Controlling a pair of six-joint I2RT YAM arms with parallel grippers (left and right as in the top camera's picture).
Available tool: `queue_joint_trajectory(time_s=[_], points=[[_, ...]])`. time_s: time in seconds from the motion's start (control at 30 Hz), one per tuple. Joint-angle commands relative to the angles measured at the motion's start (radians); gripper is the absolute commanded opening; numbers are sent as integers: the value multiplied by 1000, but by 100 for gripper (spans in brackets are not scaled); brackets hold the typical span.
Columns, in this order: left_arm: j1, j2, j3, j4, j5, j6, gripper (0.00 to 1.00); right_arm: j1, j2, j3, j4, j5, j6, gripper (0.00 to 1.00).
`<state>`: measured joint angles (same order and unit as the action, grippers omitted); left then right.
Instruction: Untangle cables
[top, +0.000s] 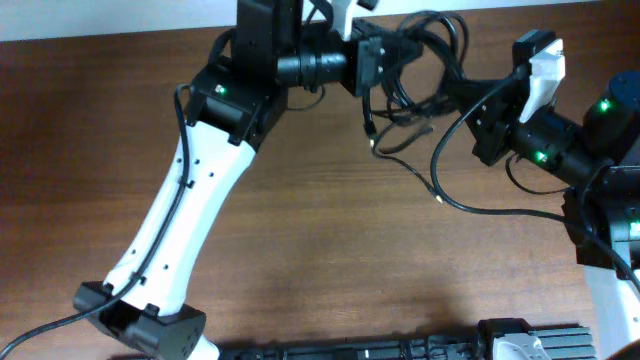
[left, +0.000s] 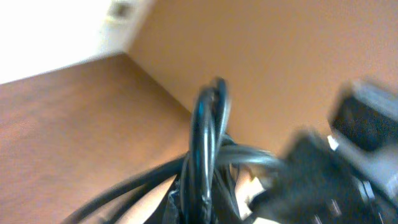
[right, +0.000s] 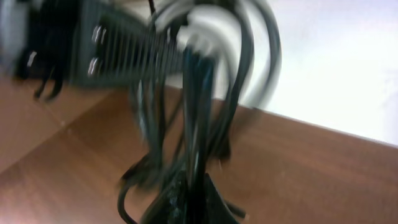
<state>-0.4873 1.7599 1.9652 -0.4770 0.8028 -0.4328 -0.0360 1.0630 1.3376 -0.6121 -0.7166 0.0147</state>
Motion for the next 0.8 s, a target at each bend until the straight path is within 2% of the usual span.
queue_joint_trajectory(time_s=[0.0,0.13,0.17,0.2,0.23,0.27,0.3,0.43,0.5,0.77], points=[[133,-8,12,11,-175,-195,0,-4,-16,5,-4,-17,-19,4],[144,-8,12,-10,-175,-196,0,-4,-16,5,-2,-16,-19,4],[143,-8,12,-16,-172,-195,0,-4,-16,5,-2,-10,-19,13],[143,-8,12,-14,-148,-153,0,-4,-16,5,-1,10,-18,54],[143,-8,12,-14,-128,-115,0,-4,-16,5,0,25,-18,65],[142,-8,12,-14,-74,-38,0,-4,-16,5,6,50,-18,83],[141,-8,12,-14,-33,31,0,-4,-16,5,17,52,-18,91],[140,-8,12,-14,156,211,0,-4,-16,5,89,62,-18,96],[139,-8,12,-14,228,251,0,-4,-16,5,109,121,-18,96],[25,-8,12,-6,222,282,0,-4,35,5,98,204,4,96]])
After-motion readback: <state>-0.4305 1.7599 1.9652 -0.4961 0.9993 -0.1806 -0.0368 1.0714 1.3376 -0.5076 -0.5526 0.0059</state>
